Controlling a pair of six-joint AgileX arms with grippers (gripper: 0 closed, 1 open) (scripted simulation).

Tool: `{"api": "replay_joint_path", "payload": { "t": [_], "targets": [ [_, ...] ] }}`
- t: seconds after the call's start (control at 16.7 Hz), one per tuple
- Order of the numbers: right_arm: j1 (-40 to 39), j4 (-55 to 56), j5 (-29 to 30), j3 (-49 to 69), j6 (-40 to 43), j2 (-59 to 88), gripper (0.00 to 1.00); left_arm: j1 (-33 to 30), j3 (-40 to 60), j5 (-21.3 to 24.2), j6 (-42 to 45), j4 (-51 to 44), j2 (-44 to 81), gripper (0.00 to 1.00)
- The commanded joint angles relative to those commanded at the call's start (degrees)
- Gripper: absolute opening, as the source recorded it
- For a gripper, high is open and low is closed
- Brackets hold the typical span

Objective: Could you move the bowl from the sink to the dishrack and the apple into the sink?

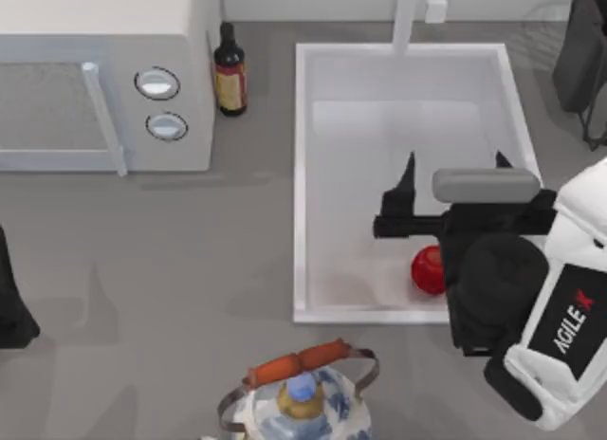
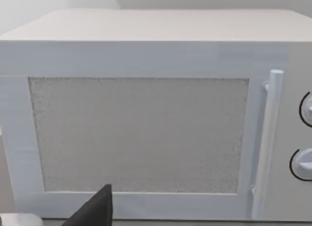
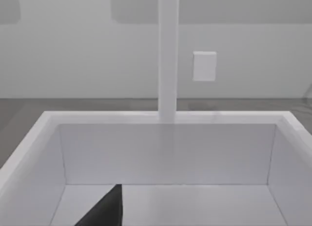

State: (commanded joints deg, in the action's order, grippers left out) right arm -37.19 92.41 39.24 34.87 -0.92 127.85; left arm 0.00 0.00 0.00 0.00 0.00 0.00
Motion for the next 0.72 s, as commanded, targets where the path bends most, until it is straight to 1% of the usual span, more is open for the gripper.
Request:
{"api": "replay_joint_path", "payload": {
  "t": [0.42,0.6,0.72],
  "targets": [
    [0.9,-1.5,-0.5,-0.5,-0.2,-1.5,1.00,0.0,0.0,0.0,0.0,0.0,0.0,1.00],
    [5.0,-7.9,-3.4,-3.7,-0.3,-7.7,1.00,0.0,0.0,0.0,0.0,0.0,0.0,1.00],
    [9.1,-14.9,-6.3,-7.1,-0.3,-14.4,1.00,0.0,0.0,0.0,0.0,0.0,0.0,1.00]
  ]
}}
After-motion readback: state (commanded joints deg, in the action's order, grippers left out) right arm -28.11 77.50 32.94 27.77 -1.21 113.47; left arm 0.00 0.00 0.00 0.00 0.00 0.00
